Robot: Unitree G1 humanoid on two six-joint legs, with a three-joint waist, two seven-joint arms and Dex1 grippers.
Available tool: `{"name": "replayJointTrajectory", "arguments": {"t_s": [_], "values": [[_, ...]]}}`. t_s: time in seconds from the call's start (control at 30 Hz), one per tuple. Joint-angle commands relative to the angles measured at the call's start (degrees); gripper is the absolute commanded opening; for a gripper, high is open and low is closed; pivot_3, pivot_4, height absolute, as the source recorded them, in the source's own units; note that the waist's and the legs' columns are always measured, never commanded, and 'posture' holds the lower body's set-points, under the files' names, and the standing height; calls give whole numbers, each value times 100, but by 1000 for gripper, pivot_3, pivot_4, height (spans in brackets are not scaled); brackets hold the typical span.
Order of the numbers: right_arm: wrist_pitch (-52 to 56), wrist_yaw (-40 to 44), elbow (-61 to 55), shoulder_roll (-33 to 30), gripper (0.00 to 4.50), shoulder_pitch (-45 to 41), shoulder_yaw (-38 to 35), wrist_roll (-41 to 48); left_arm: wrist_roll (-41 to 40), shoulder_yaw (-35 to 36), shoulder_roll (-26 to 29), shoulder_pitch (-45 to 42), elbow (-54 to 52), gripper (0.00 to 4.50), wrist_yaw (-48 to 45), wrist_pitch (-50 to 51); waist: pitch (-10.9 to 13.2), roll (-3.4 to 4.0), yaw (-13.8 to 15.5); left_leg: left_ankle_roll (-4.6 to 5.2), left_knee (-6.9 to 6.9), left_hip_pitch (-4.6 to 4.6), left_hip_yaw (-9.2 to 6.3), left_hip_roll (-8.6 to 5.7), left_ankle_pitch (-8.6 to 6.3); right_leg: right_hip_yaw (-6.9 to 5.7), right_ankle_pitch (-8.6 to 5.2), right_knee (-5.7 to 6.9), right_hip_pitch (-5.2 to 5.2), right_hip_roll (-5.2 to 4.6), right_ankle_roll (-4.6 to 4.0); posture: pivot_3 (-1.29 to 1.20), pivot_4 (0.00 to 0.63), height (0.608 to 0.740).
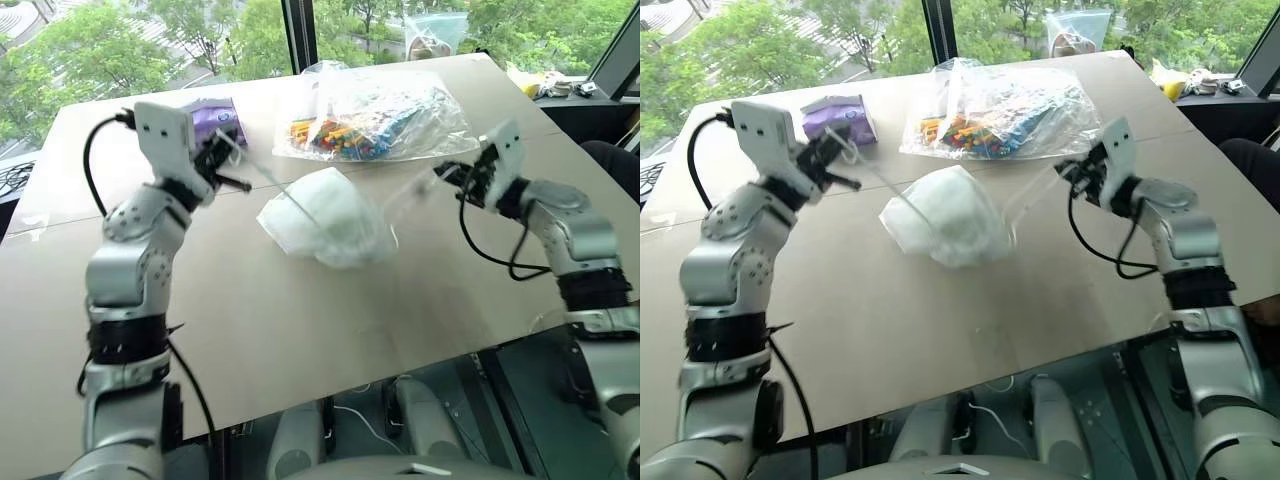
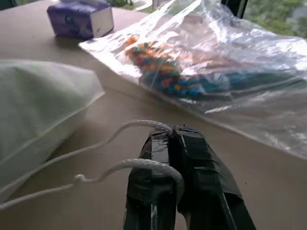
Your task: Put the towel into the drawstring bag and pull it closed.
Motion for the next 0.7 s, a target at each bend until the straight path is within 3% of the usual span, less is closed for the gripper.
{"name": "replayJointTrajectory", "arguments": {"t_s": [0.03, 0.17, 0.23, 0.43, 0.5, 0.57, 0.63, 0.7], "values": [[-182, 231, 107, -45, 1007, -96, 27, -192, 73, 164, 437, 357, -256, 917, -259, 325, 2, -3, -4, 0, 8, 4, 0, -3, 0, -1, 1, -1, 0, 10, 0, 0, 150, 740], [-544, 856, 449, -108, 2803, 109, 144, -316, 94, -57, 924, 1053, -324, 2750, -1238, 155, 2, -4, 5, -10, 9, 83, -19, -4, 2, -15, -2, 2, 66, 16, -48, 0, 150, 740], [-1017, 1391, 725, -96, 2847, 198, -51, -126, -257, 98, 1143, 1503, -410, 3554, -1922, 271, 3, -2, 10, -26, 8, 98, -28, 0, -7, -25, -3, -3, 84, 12, -49, 0, 150, 740], [-1493, 2334, 1304, -279, 2847, 210, -203, -55, -342, 335, 1662, 2343, 22, 3554, -3021, 182, 5, 1, 26, -9, -9, 76, -26, 16, 2, -29, -3, -44, 78, 7, -48, 0, 150, 740], [-2415, 1632, 2021, -69, 2847, -363, -341, -408, -193, 407, 1655, 2049, 407, 3554, -2955, -73, 7, 4, 33, -9, -14, 76, -27, 17, 2, -31, -3, -54, 79, 7, -48, 0, 150, 740], [-2587, 1071, 2597, 173, 2847, -1027, -609, -367, -301, 522, 1519, 1462, 752, 3554, -2747, -21, 15, 1, 29, -11, -12, 75, -24, 13, 1, -32, -2, -54, 78, 7, -48, 0, 150, 740], [-2154, 1308, 2778, 265, 2847, -1425, -715, -137, -341, 498, 1420, 1012, 991, 3554, -2678, 7, 15, 1, 26, -12, -11, 69, -27, 12, 1, -37, 1, -53, 73, 7, -49, 0, 150, 740], [-2062, 1919, 2830, 92, 2847, -1355, -293, -477, -26, 298, 1417, 957, 1126, 3554, -2720, -266, 3, 0, 27, -9, -12, 77, -28, 15, 3, -37, 5, -51, 82, 9, -54, 0, 150, 740]]}}
